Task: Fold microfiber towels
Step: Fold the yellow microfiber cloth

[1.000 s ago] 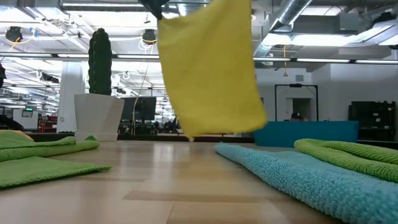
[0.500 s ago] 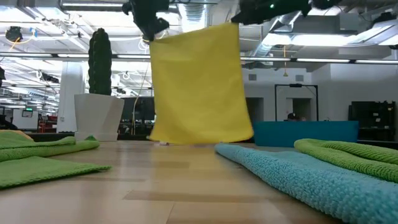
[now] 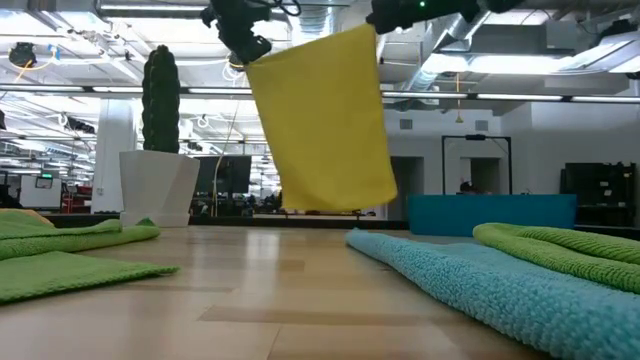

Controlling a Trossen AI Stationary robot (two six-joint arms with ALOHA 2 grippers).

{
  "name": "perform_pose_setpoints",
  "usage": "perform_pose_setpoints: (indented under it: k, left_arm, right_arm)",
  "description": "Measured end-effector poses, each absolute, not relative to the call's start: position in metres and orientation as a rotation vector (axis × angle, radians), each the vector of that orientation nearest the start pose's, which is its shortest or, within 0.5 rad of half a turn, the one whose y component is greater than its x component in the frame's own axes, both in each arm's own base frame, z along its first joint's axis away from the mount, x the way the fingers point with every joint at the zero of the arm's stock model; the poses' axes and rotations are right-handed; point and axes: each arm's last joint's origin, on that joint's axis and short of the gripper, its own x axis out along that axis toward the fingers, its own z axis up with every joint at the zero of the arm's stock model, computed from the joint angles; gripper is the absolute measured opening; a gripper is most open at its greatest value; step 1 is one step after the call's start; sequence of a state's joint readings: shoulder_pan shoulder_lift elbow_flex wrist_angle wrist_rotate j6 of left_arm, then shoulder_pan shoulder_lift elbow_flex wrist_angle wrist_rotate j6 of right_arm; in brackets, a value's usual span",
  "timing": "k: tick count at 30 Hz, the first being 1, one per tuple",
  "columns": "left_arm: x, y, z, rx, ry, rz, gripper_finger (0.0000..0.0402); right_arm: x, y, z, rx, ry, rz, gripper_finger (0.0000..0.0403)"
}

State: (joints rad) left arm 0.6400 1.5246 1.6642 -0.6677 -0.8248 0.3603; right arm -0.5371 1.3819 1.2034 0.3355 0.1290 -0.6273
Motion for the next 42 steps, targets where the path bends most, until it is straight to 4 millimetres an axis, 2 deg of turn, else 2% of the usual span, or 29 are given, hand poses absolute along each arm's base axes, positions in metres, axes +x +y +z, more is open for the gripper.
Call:
perform_pose_setpoints:
  k: [4,7,11,15,19,23,28,38,42]
  left_arm:
    - [0.241,0.2,0.409,0.299,0.888,1.275,0.0002]
    - [0.24,0.193,0.398,0.238,0.948,1.231,0.0002]
    - [0.237,0.18,0.371,0.178,1.098,1.186,0.0002]
    - [0.236,0.162,0.337,0.149,1.247,1.138,0.0002]
    - [0.238,0.137,0.308,0.152,1.306,1.092,0.0002]
    - [0.238,0.11,0.289,0.142,1.29,1.071,0.0002]
    - [0.237,0.075,0.28,0.115,1.216,1.048,0.0002]
    - [0.237,0.016,0.261,0.067,1.107,0.981,0.0002]
    - [0.235,-0.005,0.255,0.03,1.059,0.964,0.0002]
  right_arm:
    - [0.273,-0.164,0.38,-0.571,0.165,-0.616,0.0007]
    - [0.284,-0.159,0.364,-0.5,0.245,-0.525,0.0007]
    - [0.299,-0.146,0.345,-0.451,0.334,-0.433,0.0007]
    - [0.311,-0.13,0.328,-0.412,0.423,-0.35,0.0007]
    - [0.317,-0.112,0.32,-0.369,0.477,-0.294,0.0007]
    - [0.319,-0.095,0.313,-0.323,0.542,-0.263,0.0008]
    - [0.321,-0.075,0.304,-0.249,0.596,-0.213,0.0008]
    - [0.313,-0.03,0.247,-0.236,0.708,-0.277,0.0008]
    - [0.309,-0.011,0.232,-0.217,0.708,-0.287,0.0008]
